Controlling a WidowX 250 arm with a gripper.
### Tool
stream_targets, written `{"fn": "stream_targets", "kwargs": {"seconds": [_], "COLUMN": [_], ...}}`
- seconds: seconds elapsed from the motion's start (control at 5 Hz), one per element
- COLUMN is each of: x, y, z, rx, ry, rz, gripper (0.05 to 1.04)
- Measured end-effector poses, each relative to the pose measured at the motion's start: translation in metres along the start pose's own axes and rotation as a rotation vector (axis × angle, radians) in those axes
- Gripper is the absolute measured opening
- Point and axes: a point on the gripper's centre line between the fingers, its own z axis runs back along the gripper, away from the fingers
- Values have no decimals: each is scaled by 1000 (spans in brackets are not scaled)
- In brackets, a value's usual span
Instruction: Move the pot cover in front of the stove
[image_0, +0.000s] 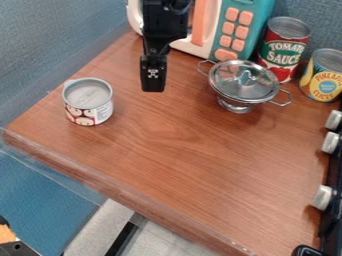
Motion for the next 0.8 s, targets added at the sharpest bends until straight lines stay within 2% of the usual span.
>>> {"fn": "stream_targets", "kwargs": {"seconds": [0.2,0.4,0.6,0.8], "x": [-1,16,26,43], "y": [-2,-12,-15,-11], "z": [-8,-9,-8,2], "rx": [-24,-28,-36,-11], "ry": [10,13,-38,-74], "rz": [8,-29,-46,-42], "gripper": [1000,1000,1000,1000]}}
